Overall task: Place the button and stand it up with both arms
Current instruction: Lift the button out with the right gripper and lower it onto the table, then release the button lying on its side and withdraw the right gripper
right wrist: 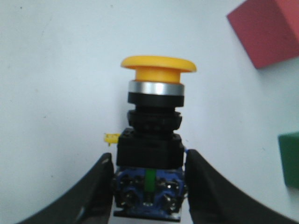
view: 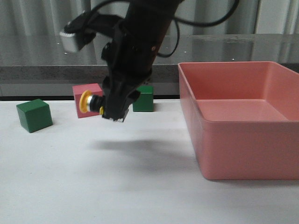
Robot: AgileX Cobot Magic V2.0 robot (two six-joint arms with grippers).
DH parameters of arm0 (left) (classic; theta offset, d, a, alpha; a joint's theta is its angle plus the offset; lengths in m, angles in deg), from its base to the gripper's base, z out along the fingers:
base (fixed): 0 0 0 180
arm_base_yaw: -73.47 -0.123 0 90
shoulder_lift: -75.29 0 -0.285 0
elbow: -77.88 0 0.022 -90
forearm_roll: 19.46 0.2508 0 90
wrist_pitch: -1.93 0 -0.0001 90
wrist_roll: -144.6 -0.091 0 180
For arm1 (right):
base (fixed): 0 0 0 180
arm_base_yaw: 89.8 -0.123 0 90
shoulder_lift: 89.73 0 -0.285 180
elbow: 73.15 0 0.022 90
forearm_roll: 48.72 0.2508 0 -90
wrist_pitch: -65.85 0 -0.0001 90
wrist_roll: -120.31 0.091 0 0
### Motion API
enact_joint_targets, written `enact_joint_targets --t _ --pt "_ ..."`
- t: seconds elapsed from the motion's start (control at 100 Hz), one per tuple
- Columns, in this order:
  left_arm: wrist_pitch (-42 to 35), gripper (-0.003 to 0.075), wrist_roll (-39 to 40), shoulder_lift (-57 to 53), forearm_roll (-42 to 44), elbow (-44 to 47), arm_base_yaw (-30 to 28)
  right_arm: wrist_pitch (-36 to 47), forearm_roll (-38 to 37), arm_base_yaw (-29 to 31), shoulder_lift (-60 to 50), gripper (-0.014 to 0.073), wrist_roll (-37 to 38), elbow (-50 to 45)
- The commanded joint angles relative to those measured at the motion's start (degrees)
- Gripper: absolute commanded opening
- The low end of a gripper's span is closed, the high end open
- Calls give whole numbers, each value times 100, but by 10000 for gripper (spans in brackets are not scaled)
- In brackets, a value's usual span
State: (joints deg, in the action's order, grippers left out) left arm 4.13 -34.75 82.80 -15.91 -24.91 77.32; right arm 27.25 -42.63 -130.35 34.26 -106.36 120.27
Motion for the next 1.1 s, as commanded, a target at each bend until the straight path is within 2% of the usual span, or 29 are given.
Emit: enact_joint_targets --t 0.0,0.34,0.41,0.6,0.67,0.99,1.06,1.09 --pt "-438 -20 10 -175 -2 264 -25 469 45 -79 -102 127 -190 230" --pt "-438 -20 10 -175 -2 264 -25 527 77 -105 329 148 -190 230" --pt "-438 -20 10 -175 -2 264 -25 527 85 -105 329 209 -190 230" --pt "-438 -20 10 -175 -2 264 -25 537 85 -105 329 478 -190 230" --pt "-438 -20 10 -175 -2 264 -25 531 85 -105 316 532 -190 230" --pt "-438 -20 10 -175 -2 264 -25 344 85 -89 -637 536 51 230" --pt "-438 -20 10 -175 -2 264 -25 193 85 -69 -985 503 285 230" --pt "-438 -20 10 -175 -2 264 -25 129 80 -64 -1124 464 376 230"
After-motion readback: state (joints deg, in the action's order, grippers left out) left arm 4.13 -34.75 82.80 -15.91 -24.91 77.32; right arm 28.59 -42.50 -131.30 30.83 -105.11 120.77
